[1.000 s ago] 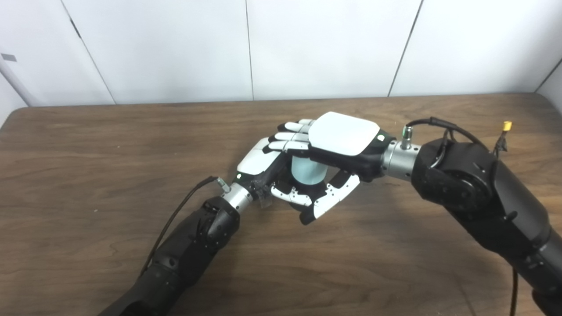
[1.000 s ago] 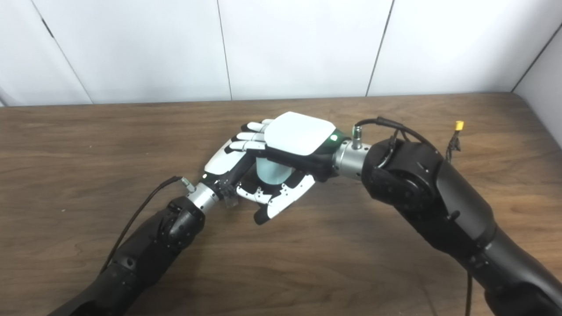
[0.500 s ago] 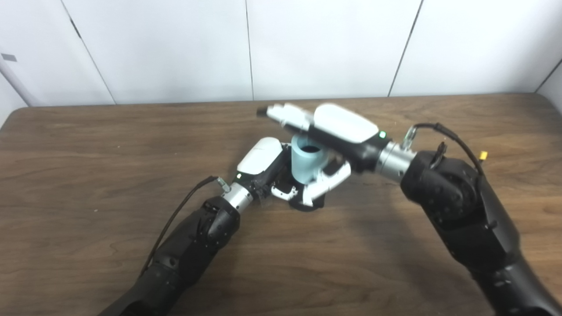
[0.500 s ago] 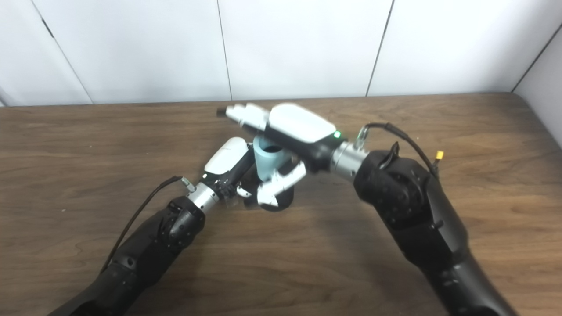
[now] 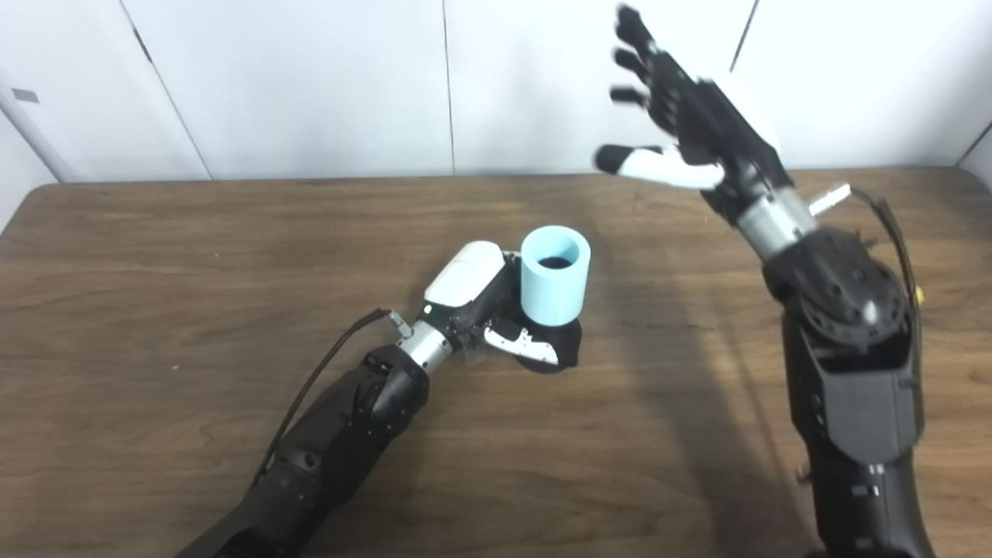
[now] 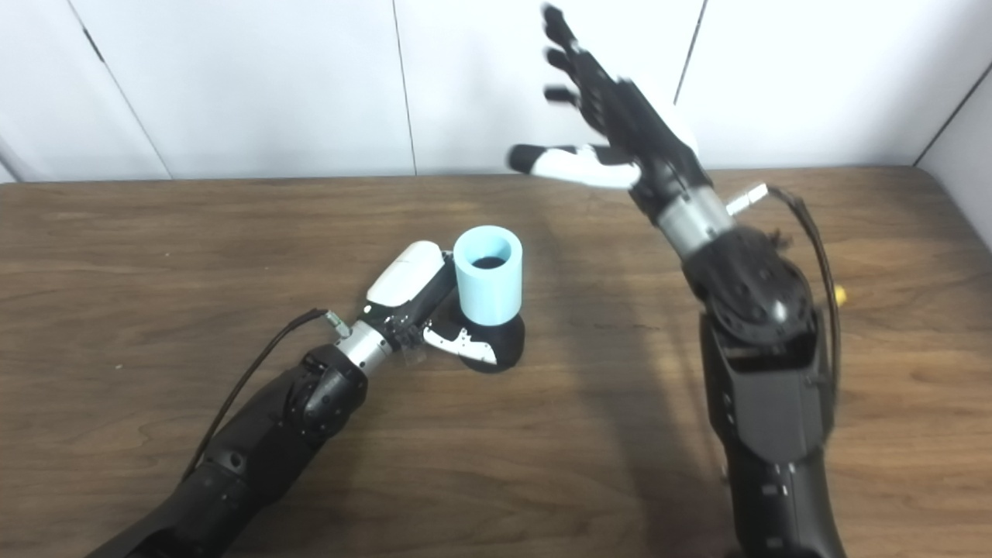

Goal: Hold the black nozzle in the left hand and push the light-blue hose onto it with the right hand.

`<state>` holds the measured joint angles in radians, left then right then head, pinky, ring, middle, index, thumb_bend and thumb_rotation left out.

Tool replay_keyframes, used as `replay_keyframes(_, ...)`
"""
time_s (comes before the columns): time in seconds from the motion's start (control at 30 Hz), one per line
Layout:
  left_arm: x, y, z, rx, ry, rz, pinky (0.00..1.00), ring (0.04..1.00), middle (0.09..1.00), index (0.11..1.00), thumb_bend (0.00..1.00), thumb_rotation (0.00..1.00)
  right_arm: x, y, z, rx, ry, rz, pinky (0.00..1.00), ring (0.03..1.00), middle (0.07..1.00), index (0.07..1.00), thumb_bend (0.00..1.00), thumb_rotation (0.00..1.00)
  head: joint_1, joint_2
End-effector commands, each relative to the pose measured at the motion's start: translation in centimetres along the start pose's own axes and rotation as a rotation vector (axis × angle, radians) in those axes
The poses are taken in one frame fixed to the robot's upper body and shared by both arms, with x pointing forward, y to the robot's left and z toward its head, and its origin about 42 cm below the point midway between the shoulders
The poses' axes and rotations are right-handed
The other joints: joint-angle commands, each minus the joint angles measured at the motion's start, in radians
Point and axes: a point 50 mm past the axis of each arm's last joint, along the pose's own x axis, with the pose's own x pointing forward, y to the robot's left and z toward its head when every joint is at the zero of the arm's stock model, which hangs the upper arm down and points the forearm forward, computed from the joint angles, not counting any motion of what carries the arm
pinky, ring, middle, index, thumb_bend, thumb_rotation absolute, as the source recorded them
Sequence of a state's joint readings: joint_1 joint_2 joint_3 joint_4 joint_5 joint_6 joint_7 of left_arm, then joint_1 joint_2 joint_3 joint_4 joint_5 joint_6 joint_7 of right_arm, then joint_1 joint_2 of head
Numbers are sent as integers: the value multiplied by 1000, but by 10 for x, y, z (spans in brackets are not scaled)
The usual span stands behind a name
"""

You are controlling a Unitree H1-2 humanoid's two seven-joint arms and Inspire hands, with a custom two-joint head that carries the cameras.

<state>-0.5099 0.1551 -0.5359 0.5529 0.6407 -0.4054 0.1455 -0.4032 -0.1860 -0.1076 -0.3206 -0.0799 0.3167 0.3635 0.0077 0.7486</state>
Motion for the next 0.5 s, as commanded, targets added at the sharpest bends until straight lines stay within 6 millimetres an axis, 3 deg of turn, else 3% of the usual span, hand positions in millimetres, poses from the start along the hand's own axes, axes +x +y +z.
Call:
replay_keyframes(0.0, -93, -84, -41, -40, 293, -274, 444, 520, 462, 493, 526, 0, -5, -10, -8, 68, -17, -17, 763, 908, 1000, 1000, 905, 542, 1, 1)
replay_keyframes(0.03, -93, -83, -41, -40, 292, -272, 435, 509, 465, 491, 527, 0, -11, -9, -19, 93, 6, -9, 738, 891, 1000, 1000, 868, 531, 0, 0)
replay_keyframes(0.13, -93, -82, -41, -32, 290, -269, 436, 504, 466, 491, 527, 0, -25, -5, -41, 156, 60, -3, 656, 818, 949, 996, 887, 487, -1, -2)
replay_keyframes(0.3, -92, -80, -42, -23, 296, -276, 407, 474, 455, 496, 526, 0, -41, 10, -47, 183, 95, 9, 563, 770, 895, 930, 906, 473, 1, -4)
replay_keyframes(0.47, -88, -77, -42, -21, 290, -267, 385, 461, 449, 499, 526, 0, -49, 26, -53, 226, 128, -30, 574, 758, 892, 915, 921, 447, 4, -9)
